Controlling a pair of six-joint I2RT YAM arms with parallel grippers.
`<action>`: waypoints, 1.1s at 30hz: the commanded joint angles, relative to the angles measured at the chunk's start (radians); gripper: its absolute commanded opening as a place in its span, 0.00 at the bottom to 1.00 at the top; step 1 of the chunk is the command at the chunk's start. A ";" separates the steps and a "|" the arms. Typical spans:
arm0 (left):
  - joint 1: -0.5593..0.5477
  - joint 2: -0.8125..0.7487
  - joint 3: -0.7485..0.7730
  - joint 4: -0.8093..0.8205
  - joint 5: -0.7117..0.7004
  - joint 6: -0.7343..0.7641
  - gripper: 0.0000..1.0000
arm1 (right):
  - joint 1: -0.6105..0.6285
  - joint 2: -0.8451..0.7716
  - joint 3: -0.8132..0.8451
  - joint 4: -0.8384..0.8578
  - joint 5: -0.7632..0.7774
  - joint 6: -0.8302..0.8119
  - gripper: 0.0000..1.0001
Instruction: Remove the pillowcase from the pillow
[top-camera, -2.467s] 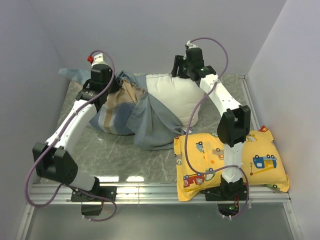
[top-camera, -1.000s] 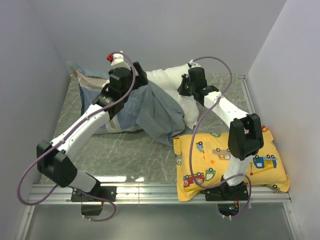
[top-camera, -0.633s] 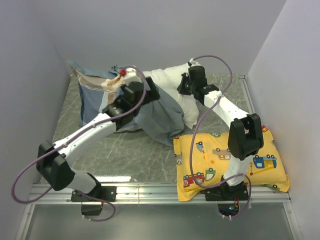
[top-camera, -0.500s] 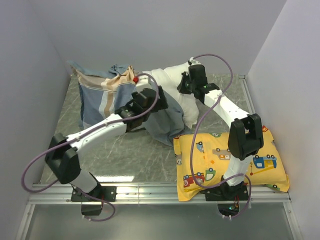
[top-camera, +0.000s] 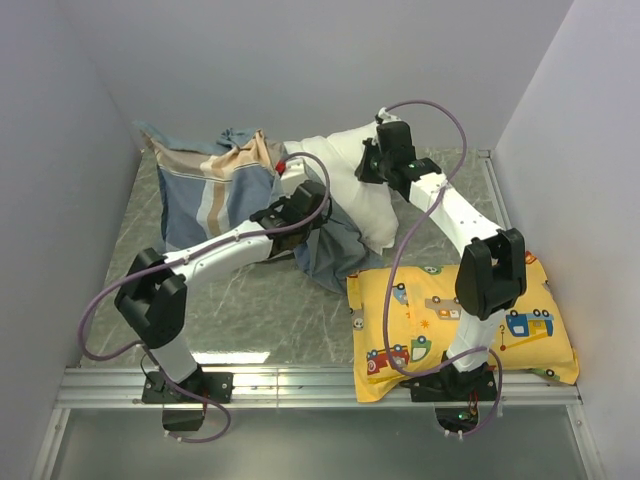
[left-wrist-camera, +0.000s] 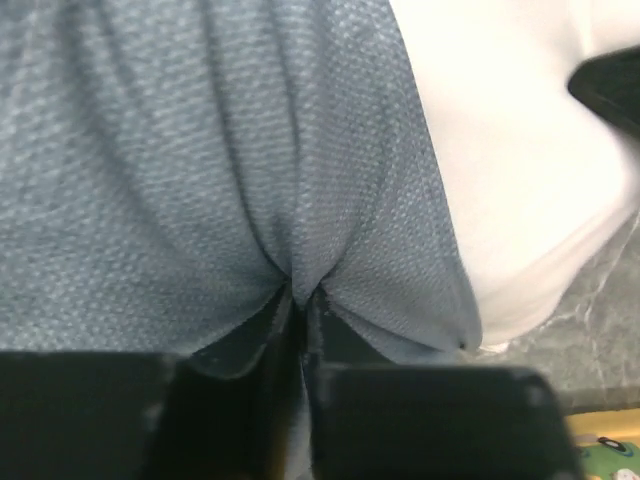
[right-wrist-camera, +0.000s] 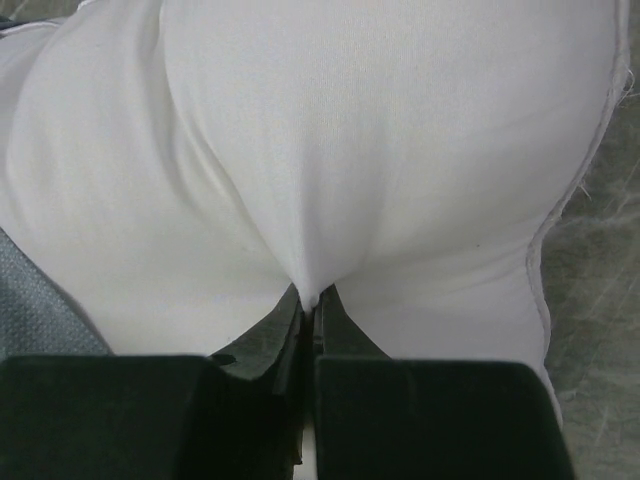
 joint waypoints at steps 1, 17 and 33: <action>0.034 -0.102 -0.024 -0.015 -0.026 0.006 0.01 | 0.006 -0.003 0.097 -0.003 0.029 -0.020 0.00; 0.503 -0.682 -0.390 -0.137 0.074 0.054 0.01 | -0.240 0.201 0.419 -0.169 -0.011 0.050 0.00; 0.455 -0.511 -0.390 0.060 0.330 0.066 0.00 | 0.067 -0.139 0.177 -0.137 0.011 -0.121 0.76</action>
